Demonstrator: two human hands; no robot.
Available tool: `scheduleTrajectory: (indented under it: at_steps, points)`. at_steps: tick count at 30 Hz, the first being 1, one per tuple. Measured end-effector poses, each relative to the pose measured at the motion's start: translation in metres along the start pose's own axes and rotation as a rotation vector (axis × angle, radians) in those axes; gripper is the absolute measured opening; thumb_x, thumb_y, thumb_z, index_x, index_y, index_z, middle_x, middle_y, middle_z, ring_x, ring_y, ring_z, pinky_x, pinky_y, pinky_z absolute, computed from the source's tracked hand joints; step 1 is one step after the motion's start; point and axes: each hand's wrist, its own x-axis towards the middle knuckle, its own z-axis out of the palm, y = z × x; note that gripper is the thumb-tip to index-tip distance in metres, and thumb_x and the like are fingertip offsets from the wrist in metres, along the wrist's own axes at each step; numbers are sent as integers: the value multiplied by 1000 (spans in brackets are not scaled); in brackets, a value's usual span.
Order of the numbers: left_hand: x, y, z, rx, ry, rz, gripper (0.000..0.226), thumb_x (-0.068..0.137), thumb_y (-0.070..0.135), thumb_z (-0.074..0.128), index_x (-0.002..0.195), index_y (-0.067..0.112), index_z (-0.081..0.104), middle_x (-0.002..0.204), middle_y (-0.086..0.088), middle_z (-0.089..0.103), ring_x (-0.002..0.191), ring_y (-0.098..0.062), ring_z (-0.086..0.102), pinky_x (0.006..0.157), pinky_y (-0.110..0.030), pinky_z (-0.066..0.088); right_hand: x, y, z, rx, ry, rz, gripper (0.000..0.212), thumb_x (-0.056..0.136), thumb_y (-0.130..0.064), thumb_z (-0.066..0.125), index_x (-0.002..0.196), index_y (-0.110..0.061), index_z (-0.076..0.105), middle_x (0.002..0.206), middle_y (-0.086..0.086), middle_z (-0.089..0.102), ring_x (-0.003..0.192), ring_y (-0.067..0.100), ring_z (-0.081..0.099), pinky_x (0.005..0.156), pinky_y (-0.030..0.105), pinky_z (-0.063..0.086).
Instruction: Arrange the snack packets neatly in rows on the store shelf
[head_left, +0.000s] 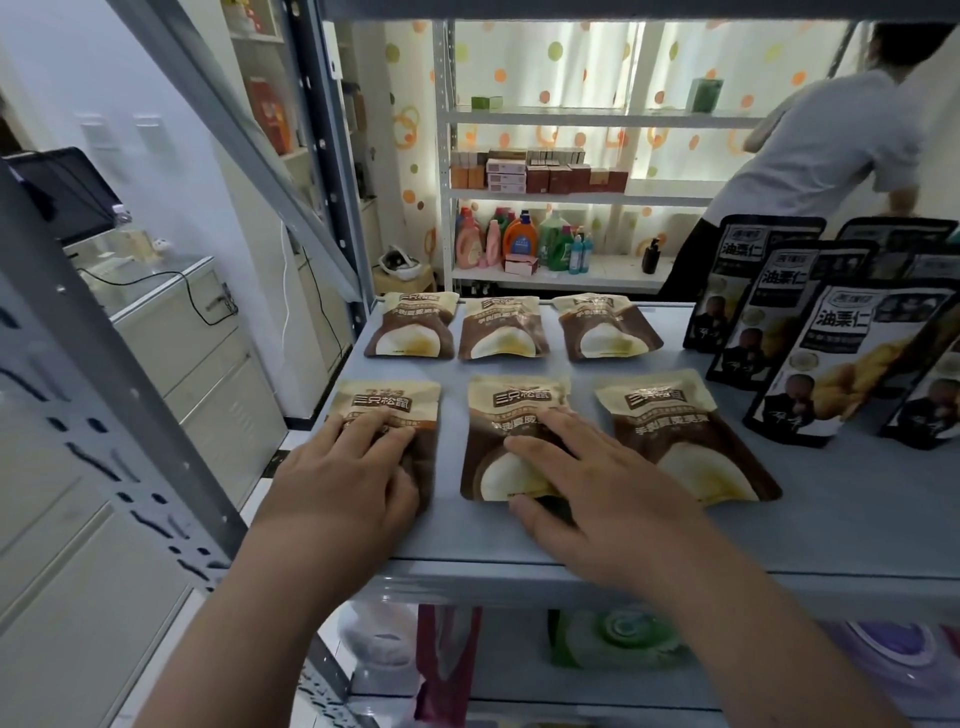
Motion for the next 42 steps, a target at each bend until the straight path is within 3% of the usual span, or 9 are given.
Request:
scheduleTrajectory:
  at_steps: [4,9,12,16,19,24,33,38,42]
  points:
    - [0,-1,0,38,-10,2,63,85,47,20,132,30,59,141,5,52,124,-25,49,96,-45,46,-1,-2,0,3,5,-5,60,95,-67,28,150,-48,17,163,-15,0,150,6,-3,114,31,24]
    - [0,3,-4,61,-9,11,65,84,49,19,136,30,54,142,3,50,134,-28,40,112,-52,30,-1,-2,-2,34,-6,-13,64,91,-72,29,150,-52,12,162,-20,-3,148,3,-6,113,30,22]
    - [2,13,-11,-56,76,67,60,86,46,30,135,22,54,138,-1,54,128,-27,46,105,-45,40,-6,15,-5,42,61,25,65,90,-74,24,150,-52,14,162,-20,2,148,3,-5,112,30,18]
    - [7,47,-14,-215,81,213,58,90,51,38,145,32,40,146,7,43,133,-17,41,104,-38,41,-13,52,-9,-30,194,168,61,92,-65,25,149,-43,31,160,-9,22,150,15,3,117,33,14]
    - [12,70,-5,-139,32,356,61,88,57,37,144,34,42,147,6,44,138,-21,38,110,-42,37,-16,66,-10,-73,109,285,57,95,-56,33,150,-41,29,162,-6,17,150,19,2,119,38,14]
    - [14,81,3,-49,-21,373,60,88,60,31,141,38,47,149,10,43,140,-18,35,114,-38,25,-13,62,-10,-75,58,308,55,96,-50,35,150,-40,30,163,-6,13,150,22,7,120,39,17]
    - [13,78,4,-45,-8,393,58,85,57,38,134,33,56,141,4,53,131,-22,47,110,-42,34,-8,58,-6,-92,57,302,62,89,-52,34,149,-38,33,162,1,19,150,25,9,120,45,16]
    - [7,74,3,-83,77,415,57,84,51,45,135,29,56,134,3,58,127,-21,50,109,-39,34,-39,45,-4,-104,256,206,54,88,-46,42,137,-26,53,144,1,44,137,27,37,109,43,40]
    - [-15,85,8,-154,109,418,59,88,51,44,142,26,51,137,2,57,130,-20,49,110,-37,35,-71,44,7,-71,280,124,51,90,-41,47,136,-20,55,139,2,50,133,22,42,108,38,41]
